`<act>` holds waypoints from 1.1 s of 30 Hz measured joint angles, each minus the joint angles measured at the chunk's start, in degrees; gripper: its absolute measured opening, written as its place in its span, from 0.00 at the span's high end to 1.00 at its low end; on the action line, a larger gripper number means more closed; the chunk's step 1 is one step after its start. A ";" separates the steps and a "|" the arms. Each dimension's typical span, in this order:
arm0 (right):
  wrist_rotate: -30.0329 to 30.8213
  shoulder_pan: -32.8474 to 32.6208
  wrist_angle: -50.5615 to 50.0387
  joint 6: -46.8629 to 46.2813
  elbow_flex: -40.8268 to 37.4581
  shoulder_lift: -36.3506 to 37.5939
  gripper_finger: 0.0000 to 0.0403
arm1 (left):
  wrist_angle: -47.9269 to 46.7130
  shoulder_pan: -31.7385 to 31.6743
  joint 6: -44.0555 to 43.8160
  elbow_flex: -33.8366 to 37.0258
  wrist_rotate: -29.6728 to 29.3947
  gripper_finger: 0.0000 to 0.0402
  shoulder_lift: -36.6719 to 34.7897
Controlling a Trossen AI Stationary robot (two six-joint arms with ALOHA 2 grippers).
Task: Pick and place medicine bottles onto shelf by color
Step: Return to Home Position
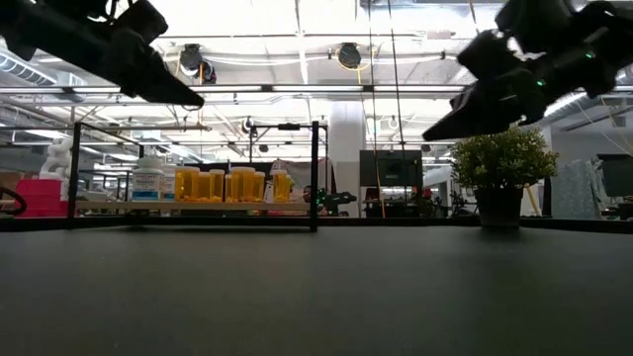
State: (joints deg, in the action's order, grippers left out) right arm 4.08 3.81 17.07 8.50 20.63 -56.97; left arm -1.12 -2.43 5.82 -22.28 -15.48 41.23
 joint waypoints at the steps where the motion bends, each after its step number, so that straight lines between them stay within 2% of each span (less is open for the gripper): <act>1: -0.79 0.24 1.81 0.37 -1.56 1.45 1.00 | 0.46 -0.36 0.02 0.00 2.07 0.89 0.00; 3: -3.23 0.87 6.47 1.58 -4.70 4.11 1.00 | 0.74 -1.07 0.74 0.00 5.37 0.96 0.00; 5: -4.91 1.32 9.77 2.00 -7.82 6.92 1.00 | 1.56 -1.58 1.19 0.32 7.54 0.98 0.00; 10: -5.75 1.84 12.27 1.14 -13.04 13.36 1.00 | 8.93 -3.37 1.85 4.23 9.69 0.96 0.00; 13: -5.87 1.84 12.26 1.02 -14.51 16.98 1.00 | 13.97 -4.30 1.62 7.05 11.66 0.98 0.00; 19: -7.38 1.83 11.98 0.99 -17.69 24.78 1.00 | 18.71 -4.79 1.05 9.92 12.76 0.97 -0.04; 29: -7.39 1.80 6.08 0.78 -18.81 34.42 1.00 | 12.86 -4.79 0.48 10.33 15.18 0.97 -5.31; 33: -7.39 1.78 4.27 0.89 -18.87 35.80 1.00 | 15.58 -4.79 0.90 13.26 16.12 0.99 -7.04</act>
State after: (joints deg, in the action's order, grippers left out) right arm -3.31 5.58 21.34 9.39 1.76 -21.17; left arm 14.46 -7.22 6.72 -9.02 0.64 34.20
